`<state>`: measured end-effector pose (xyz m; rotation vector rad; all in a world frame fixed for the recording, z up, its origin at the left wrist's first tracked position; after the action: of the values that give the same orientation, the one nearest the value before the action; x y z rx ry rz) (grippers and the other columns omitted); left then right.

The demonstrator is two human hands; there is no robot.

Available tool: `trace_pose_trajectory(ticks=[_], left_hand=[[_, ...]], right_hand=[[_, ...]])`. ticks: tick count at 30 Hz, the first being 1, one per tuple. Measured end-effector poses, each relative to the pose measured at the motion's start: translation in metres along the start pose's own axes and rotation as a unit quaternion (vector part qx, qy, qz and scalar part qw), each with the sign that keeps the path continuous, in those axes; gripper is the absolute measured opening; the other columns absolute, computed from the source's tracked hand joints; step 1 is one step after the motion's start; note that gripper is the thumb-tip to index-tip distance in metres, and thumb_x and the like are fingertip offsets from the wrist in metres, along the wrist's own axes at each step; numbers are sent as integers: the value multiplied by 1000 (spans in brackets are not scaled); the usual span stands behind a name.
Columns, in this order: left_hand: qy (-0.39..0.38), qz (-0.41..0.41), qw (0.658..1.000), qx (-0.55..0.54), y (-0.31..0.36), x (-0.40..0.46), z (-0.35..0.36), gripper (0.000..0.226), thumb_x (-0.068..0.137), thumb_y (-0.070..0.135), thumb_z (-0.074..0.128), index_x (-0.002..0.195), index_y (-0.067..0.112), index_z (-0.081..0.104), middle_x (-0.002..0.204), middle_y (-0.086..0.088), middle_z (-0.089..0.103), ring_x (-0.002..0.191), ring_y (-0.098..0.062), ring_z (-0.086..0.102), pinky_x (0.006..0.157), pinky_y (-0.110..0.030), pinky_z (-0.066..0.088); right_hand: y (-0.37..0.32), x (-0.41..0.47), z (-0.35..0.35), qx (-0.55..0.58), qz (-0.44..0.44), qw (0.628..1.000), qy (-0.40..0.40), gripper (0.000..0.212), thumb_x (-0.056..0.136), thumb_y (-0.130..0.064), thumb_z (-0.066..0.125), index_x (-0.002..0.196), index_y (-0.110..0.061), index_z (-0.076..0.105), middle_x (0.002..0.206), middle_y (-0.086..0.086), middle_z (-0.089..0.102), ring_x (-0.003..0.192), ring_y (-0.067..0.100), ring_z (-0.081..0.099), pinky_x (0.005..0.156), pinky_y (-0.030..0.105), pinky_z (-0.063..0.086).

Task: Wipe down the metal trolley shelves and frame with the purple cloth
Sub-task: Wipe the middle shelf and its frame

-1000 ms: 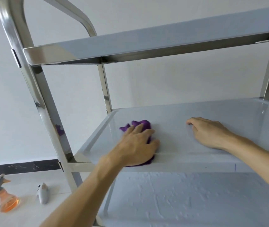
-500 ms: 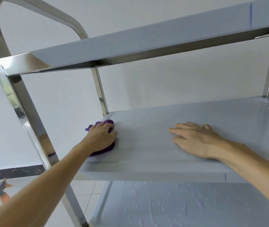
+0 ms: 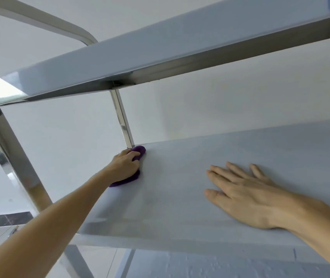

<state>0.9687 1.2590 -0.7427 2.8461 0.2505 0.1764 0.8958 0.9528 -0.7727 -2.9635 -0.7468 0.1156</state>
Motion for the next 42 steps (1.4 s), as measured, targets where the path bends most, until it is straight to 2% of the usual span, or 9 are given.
trace_pose_trajectory(ticks=[4, 10, 13, 17, 20, 24, 31, 35, 42], left_hand=[[-12, 4, 1000, -3, 20, 24, 3, 46, 97, 19, 41, 142, 26, 46, 157, 2, 27, 143, -25, 23, 115, -35, 14], [-94, 178, 980, -4, 107, 18, 35, 46, 100, 33, 44, 146, 34, 40, 160, 15, 19, 147, -12, 16, 116, -33, 8], [-93, 224, 970, -9, 122, 22, 41, 43, 103, 32, 38, 146, 34, 40, 159, 16, 21, 146, -7, 17, 115, -25, 7], [-76, 193, 978, 7, 98, 50, 28, 46, 104, 19, 31, 148, 31, 38, 160, 9, 22, 146, -14, 21, 121, -30, 7], [-44, 93, 994, 25, 43, 78, 14, 48, 104, 18, 29, 150, 30, 35, 162, 4, 19, 148, -19, 19, 120, -31, 5], [-46, -12, 997, 60, -16, 92, 2, 52, 101, 20, 29, 151, 34, 29, 164, 4, 10, 150, -22, 11, 122, -42, 4], [-100, 44, 994, -7, 4, 53, 5, 55, 99, 16, 39, 148, 40, 34, 162, 15, 10, 149, -15, 12, 122, -40, 2], [-120, 95, 988, 19, 29, 6, 7, 52, 101, 26, 38, 149, 45, 28, 162, 19, 6, 149, -12, 9, 122, -41, 3], [-79, 161, 983, 26, 61, -88, 12, 45, 104, 36, 28, 148, 45, 29, 161, 22, 8, 148, -8, 14, 118, -31, 9]], right_hand=[[-1, 4, -3, 2, -1, 1000, 0, 68, 97, -62, 7, 155, -32, -7, 161, -20, -16, 149, 15, -19, 119, 55, -10], [-2, 1, -3, 8, -2, 1000, -13, 66, 98, -60, 6, 155, -32, -10, 160, -24, -18, 148, 14, -23, 119, 54, -12], [-2, -1, -4, 9, -3, 1000, -21, 66, 97, -60, 5, 154, -33, -13, 158, -25, -20, 147, 13, -25, 119, 53, -13], [-2, -2, -4, 12, -4, 1000, -21, 66, 96, -62, 4, 153, -35, -16, 157, -27, -22, 146, 11, -28, 119, 51, -15], [-1, -2, -2, 10, -7, 1000, -14, 67, 95, -63, 4, 153, -35, -16, 157, -27, -22, 146, 11, -28, 119, 51, -15], [-2, 4, 0, 12, -9, 1000, -4, 68, 94, -64, 4, 153, -34, -14, 158, -25, -20, 147, 13, -25, 119, 53, -14], [-5, 21, -1, 25, -5, 1000, 2, 67, 95, -65, 7, 154, -36, -7, 161, -24, -13, 149, 11, -17, 119, 54, -11], [-6, 26, -2, 35, 7, 999, 5, 65, 96, -64, 8, 155, -38, -4, 161, -25, -10, 150, 11, -15, 118, 55, -10], [-4, 30, -6, 56, 33, 998, 3, 60, 97, -63, 9, 153, -45, 2, 161, -27, -7, 150, 7, -11, 120, 52, -9]])
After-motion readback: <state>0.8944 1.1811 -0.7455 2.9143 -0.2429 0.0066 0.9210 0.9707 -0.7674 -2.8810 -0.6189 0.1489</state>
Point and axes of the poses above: each hand's wrist, its own x-axis towards the middle knuckle, its own z-axis out of the palm, y = z × x, the point moved 4 cm from there along x, towards the middle knuckle
